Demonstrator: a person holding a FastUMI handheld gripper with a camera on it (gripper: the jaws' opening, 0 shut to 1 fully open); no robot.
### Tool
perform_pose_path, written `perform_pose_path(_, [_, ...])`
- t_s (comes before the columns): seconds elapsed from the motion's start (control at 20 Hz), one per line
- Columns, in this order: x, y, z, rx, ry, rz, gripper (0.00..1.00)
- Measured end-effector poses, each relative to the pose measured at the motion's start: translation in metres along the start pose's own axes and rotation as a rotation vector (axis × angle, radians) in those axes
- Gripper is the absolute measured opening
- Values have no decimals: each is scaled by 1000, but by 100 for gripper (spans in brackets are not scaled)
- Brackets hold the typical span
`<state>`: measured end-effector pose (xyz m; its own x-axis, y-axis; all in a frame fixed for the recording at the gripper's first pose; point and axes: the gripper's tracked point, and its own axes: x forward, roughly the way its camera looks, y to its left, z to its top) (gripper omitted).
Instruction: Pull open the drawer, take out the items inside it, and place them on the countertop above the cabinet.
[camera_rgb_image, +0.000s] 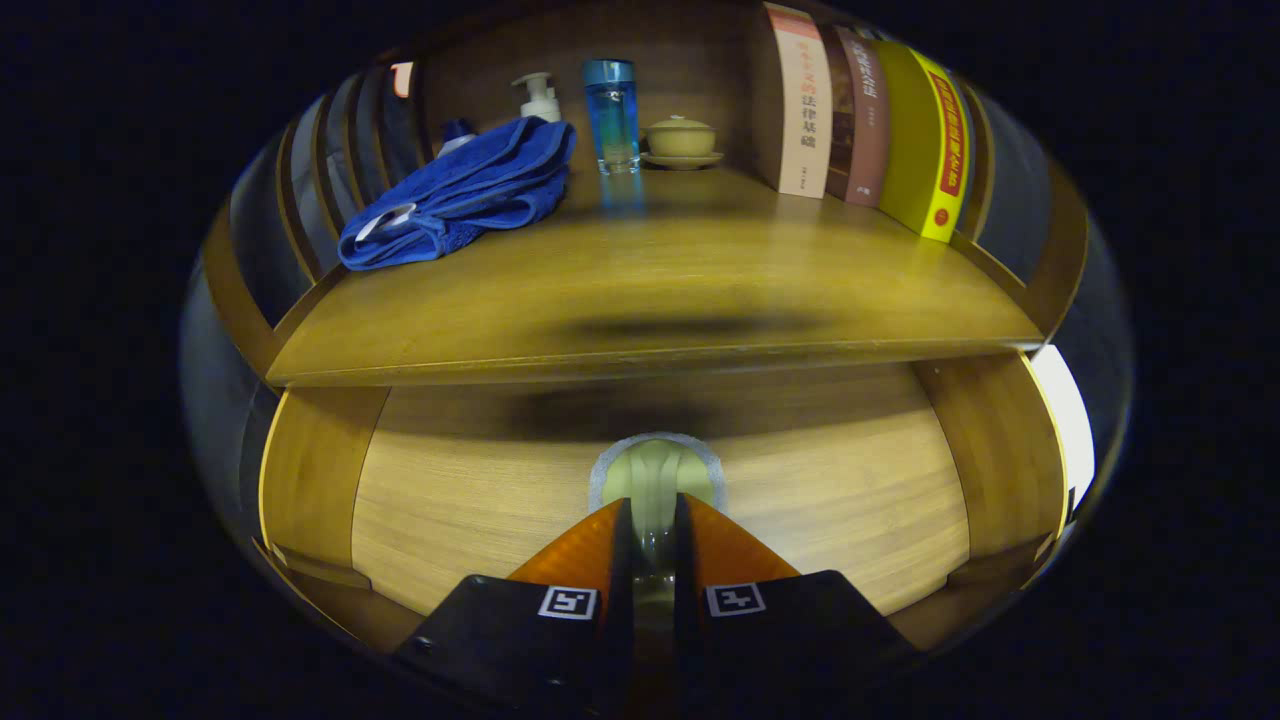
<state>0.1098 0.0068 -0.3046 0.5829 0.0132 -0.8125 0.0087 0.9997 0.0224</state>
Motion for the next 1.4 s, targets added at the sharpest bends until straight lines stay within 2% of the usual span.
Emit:
perform_pose_path(0.2, [-25, 0, 15, 20, -85, 26, 26])
perform_pose_path(0.6, [-104, 10, 62, -35, -262, 80, 26])
perform_pose_path(0.8, [-122, 24, 110, -62, -352, 94, 26])
perform_pose_path(1.05, [-97, 44, 179, -68, -434, 83, 26])
perform_pose_path(1.4, [-32, 29, 196, -34, -381, 2, 26])
